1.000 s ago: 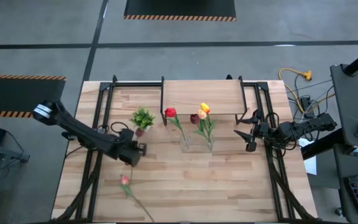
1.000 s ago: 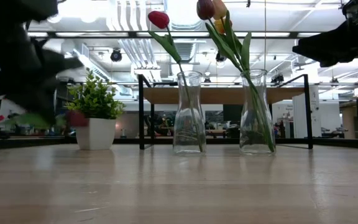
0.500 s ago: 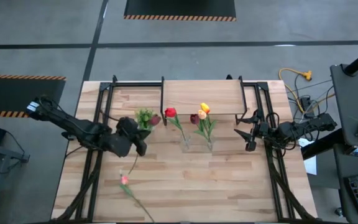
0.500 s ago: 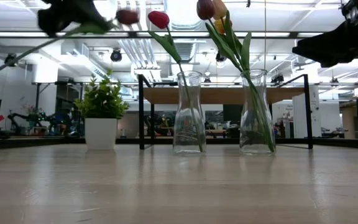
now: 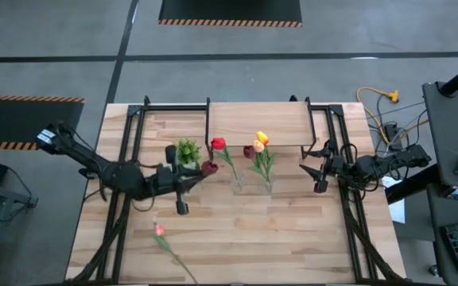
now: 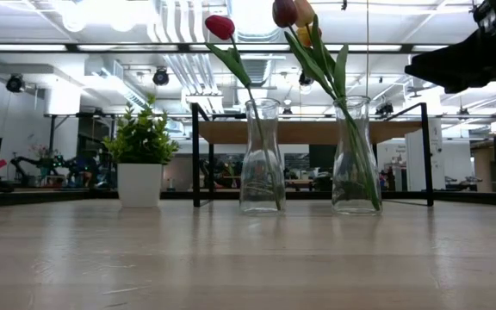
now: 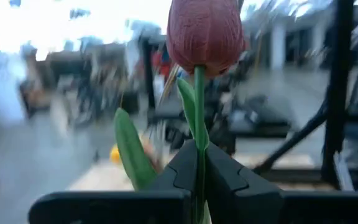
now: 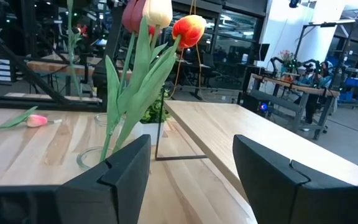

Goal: Pick and place flowers into a vace then onto a shelf
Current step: Put the dark red tulip into the left transparent vase

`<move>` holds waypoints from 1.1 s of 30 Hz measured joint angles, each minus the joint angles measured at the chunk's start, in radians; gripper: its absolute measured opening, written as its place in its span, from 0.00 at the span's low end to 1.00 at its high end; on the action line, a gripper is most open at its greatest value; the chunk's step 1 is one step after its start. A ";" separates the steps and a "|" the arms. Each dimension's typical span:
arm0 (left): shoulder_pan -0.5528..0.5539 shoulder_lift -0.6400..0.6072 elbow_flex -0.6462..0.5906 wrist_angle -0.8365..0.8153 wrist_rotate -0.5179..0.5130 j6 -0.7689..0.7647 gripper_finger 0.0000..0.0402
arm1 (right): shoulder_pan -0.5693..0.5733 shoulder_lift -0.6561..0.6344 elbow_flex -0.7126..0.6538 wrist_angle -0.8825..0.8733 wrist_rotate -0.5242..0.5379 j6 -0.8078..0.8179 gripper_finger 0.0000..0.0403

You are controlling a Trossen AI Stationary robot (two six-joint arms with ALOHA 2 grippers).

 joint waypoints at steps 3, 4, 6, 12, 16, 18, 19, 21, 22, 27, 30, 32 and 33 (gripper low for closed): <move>0.032 0.025 -0.065 0.227 0.102 0.078 0.00 | 0.000 0.000 0.000 0.000 0.012 0.000 0.54; 0.045 0.034 -0.085 0.286 0.137 0.094 0.00 | 0.000 0.000 0.000 0.000 0.019 0.000 0.54; 0.068 0.045 -0.120 0.375 0.188 0.114 0.00 | 0.000 0.000 0.000 0.000 0.031 0.000 0.54; 0.152 0.075 -0.153 0.480 0.263 0.100 0.00 | 0.000 0.000 0.000 0.000 0.041 0.000 0.54; 0.189 0.088 -0.116 0.485 0.349 0.094 0.00 | 0.000 0.000 0.000 0.000 0.041 0.000 0.54; 0.205 0.098 -0.092 0.485 0.361 0.092 0.00 | 0.000 0.000 0.000 -0.001 0.041 -0.003 0.54; 0.208 0.104 -0.085 0.484 0.363 0.092 0.00 | 0.000 0.000 0.000 -0.001 0.041 -0.002 0.54; 0.217 0.120 -0.067 0.483 0.369 0.092 0.00 | 0.000 0.000 0.000 -0.001 0.041 -0.002 0.54; 0.220 0.127 -0.060 0.483 0.372 0.092 0.00 | 0.000 0.000 0.000 -0.001 0.041 -0.003 0.54; 0.240 0.209 -0.035 0.523 0.376 0.092 0.00 | 0.000 0.000 0.000 -0.001 0.041 -0.003 0.54; 0.246 0.263 -0.012 0.558 0.372 0.098 0.00 | 0.000 0.000 0.000 -0.001 0.041 -0.003 0.54; 0.246 0.287 0.004 0.563 0.374 0.102 0.00 | 0.000 0.000 0.000 -0.001 0.041 -0.002 0.54; 0.249 0.296 0.008 0.565 0.375 0.104 0.00 | 0.000 0.000 0.000 -0.001 0.041 -0.002 0.54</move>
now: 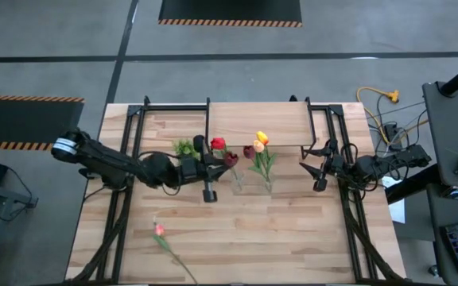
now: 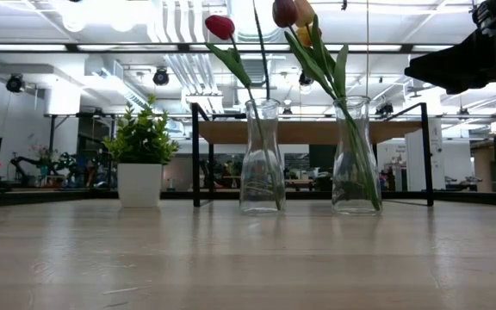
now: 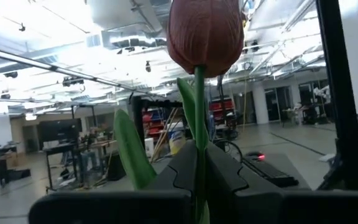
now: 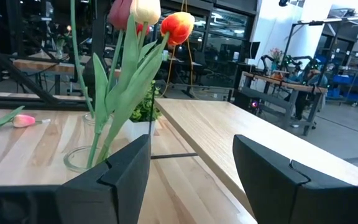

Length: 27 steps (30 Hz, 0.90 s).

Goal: Pick and place flowers into a vace then onto a shelf
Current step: Put the dark red tulip into the left transparent vase

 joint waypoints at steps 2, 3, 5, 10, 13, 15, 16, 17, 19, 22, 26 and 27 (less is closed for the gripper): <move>0.003 0.018 0.002 -0.002 0.000 0.020 0.00 | 0.000 0.000 0.000 0.000 0.000 0.000 0.54; 0.005 0.024 0.001 -0.006 -0.001 0.028 0.00 | 0.000 0.000 0.000 0.000 0.000 0.000 0.54; 0.008 0.033 -0.001 -0.007 -0.002 0.029 0.00 | 0.000 0.000 0.000 0.000 0.000 0.000 0.54; 0.010 0.054 -0.027 -0.006 -0.002 0.026 0.00 | 0.000 0.000 0.000 0.000 0.000 0.000 0.54; 0.012 0.066 -0.046 -0.006 -0.002 0.025 0.00 | 0.000 0.000 0.000 -0.001 -0.001 -0.001 0.54; 0.012 0.072 -0.058 -0.002 -0.003 0.025 0.00 | 0.000 0.000 0.000 0.000 0.000 -0.001 0.54; 0.012 0.078 -0.065 -0.002 -0.003 0.025 0.00 | 0.000 0.000 0.000 0.000 0.000 0.000 0.54; 0.012 0.083 -0.072 -0.005 -0.004 0.025 0.00 | 0.000 0.000 0.000 0.000 0.000 0.000 0.54; 0.012 0.097 -0.083 -0.007 -0.004 0.025 0.00 | 0.000 0.000 0.000 0.000 0.000 -0.001 0.54; 0.018 0.108 -0.098 -0.004 -0.004 0.025 0.00 | 0.000 0.000 0.000 0.000 0.000 0.000 0.54; 0.043 0.112 -0.128 -0.017 -0.004 0.024 0.00 | 0.000 0.000 0.000 0.000 -0.001 0.002 0.54; 0.051 0.112 -0.138 -0.017 -0.004 0.023 0.00 | 0.000 0.000 0.000 0.000 -0.001 0.002 0.54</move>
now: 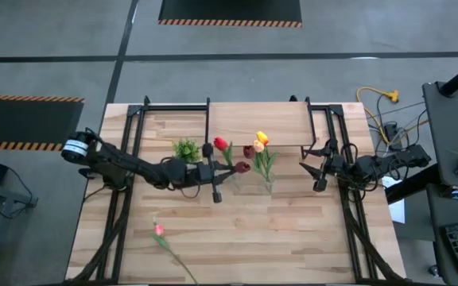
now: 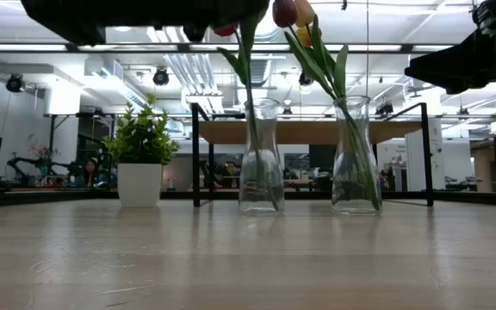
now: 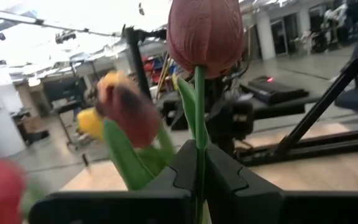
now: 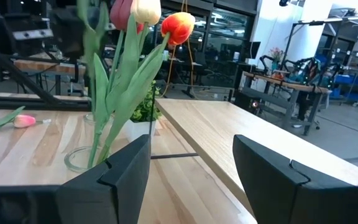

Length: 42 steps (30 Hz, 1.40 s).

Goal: Pick and place flowers into a vace then onto a shelf
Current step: Put the dark red tulip into the left transparent vase, then put the pink tulip into the left transparent vase

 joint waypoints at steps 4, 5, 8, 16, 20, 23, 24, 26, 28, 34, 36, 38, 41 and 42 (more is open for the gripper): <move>0.034 0.000 -0.022 -0.005 -0.001 -0.058 0.00 | 0.000 0.000 0.000 0.000 0.000 0.000 0.54; 0.043 0.000 -0.022 -0.013 -0.001 -0.069 0.01 | 0.000 0.000 0.000 0.000 0.000 0.000 0.54; 0.063 0.000 -0.027 -0.030 -0.003 -0.111 0.04 | 0.000 0.000 0.000 0.000 0.000 0.000 0.54; 0.070 -0.002 -0.027 -0.041 0.001 -0.129 0.34 | 0.000 0.000 0.000 0.000 0.000 0.000 0.54; 0.065 -0.015 -0.027 -0.053 0.001 -0.129 0.54 | 0.000 0.000 0.000 0.000 0.000 0.000 0.54; 0.055 -0.051 -0.027 -0.078 0.002 -0.130 0.68 | 0.000 0.000 0.000 0.000 0.000 0.000 0.54; 0.052 -0.067 -0.027 -0.089 0.002 -0.130 0.72 | 0.000 0.000 0.000 0.000 0.000 0.000 0.54; 0.047 -0.094 -0.027 -0.102 0.002 -0.130 0.78 | 0.000 0.000 0.000 0.000 0.000 0.000 0.54; 0.037 -0.120 -0.027 -0.121 0.002 -0.130 0.82 | 0.000 0.000 0.000 0.000 0.000 -0.003 0.54; 0.004 -0.191 -0.027 -0.157 0.003 -0.130 0.85 | 0.000 0.000 0.000 0.000 0.000 -0.003 0.54; -0.017 -0.214 -0.027 -0.161 0.003 -0.130 0.85 | 0.000 0.000 0.000 0.000 0.000 -0.002 0.54; -0.043 -0.239 -0.026 -0.167 0.002 -0.161 0.85 | 0.000 0.000 0.000 0.000 0.000 -0.001 0.54; -0.097 -0.284 -0.026 -0.249 0.003 -0.252 0.85 | 0.000 0.000 0.000 0.000 0.000 0.000 0.54; -0.116 -0.302 -0.026 -0.292 0.003 -0.293 0.85 | 0.000 0.000 0.000 0.000 0.000 0.000 0.54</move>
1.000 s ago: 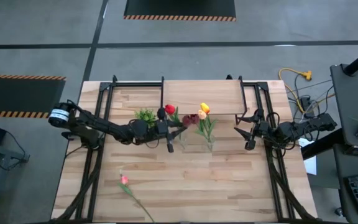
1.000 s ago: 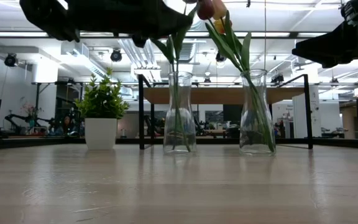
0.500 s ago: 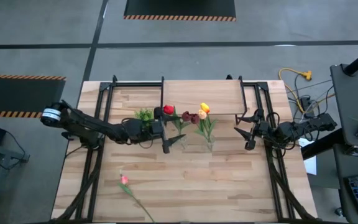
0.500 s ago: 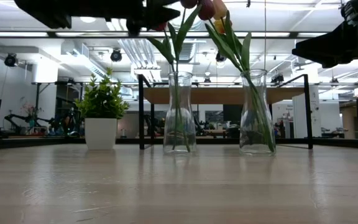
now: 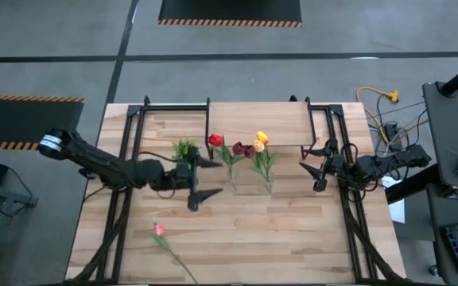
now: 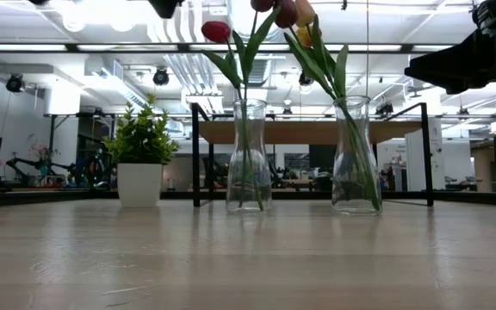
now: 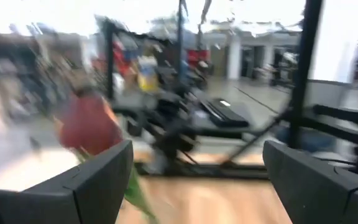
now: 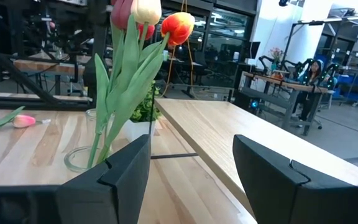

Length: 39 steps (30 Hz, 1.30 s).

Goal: Pick and place flowers into a vace then onto a shelf
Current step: Put the pink tulip into the left transparent vase

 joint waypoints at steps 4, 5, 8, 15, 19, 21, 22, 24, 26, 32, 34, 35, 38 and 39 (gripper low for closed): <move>-0.065 -0.060 0.000 -0.201 -0.002 -0.293 0.85 | 0.000 0.000 0.000 0.000 0.000 0.000 0.54; -0.079 -0.071 0.000 -0.256 -0.003 -0.391 0.85 | 0.000 0.000 0.000 0.000 0.000 0.000 0.54; -0.122 -0.093 0.000 -0.422 -0.008 -0.710 0.85 | 0.000 0.000 0.000 0.000 0.000 -0.002 0.54; -0.240 -0.076 0.000 -0.802 -0.016 -1.406 0.85 | 0.000 0.000 0.000 0.000 0.000 -0.003 0.54; -0.267 -0.051 0.000 -0.925 -0.029 -1.641 0.85 | 0.000 0.000 0.000 0.000 0.000 -0.002 0.54; -0.273 -0.045 0.000 -0.934 -0.032 -1.740 0.85 | 0.000 0.000 0.000 0.000 0.000 -0.001 0.54; -0.276 -0.040 0.000 -0.934 -0.030 -1.776 0.85 | 0.000 0.000 0.000 0.000 0.000 0.000 0.54; -0.282 -0.032 0.007 -0.944 -0.009 -1.838 0.85 | 0.000 0.000 0.000 -0.003 0.000 0.001 0.54; -0.292 -0.016 0.039 -0.978 0.018 -1.890 0.85 | 0.000 0.000 0.000 -0.023 0.000 0.022 0.54; -0.322 0.066 0.236 -1.214 0.133 -2.002 0.85 | 0.000 0.001 0.000 -0.086 0.000 0.077 0.54; -0.338 0.116 0.334 -1.354 0.166 -2.065 0.85 | 0.000 0.001 0.000 -0.086 -0.001 0.079 0.54; -0.347 0.147 0.389 -1.436 0.187 -2.098 0.85 | 0.000 0.000 0.000 -0.086 -0.001 0.080 0.54; -0.375 0.262 0.556 -1.695 0.278 -2.189 0.85 | 0.000 0.000 0.000 -0.086 -0.001 0.080 0.54; -0.384 0.305 0.611 -1.778 0.316 -2.221 0.85 | 0.000 0.000 0.000 -0.086 -0.001 0.080 0.54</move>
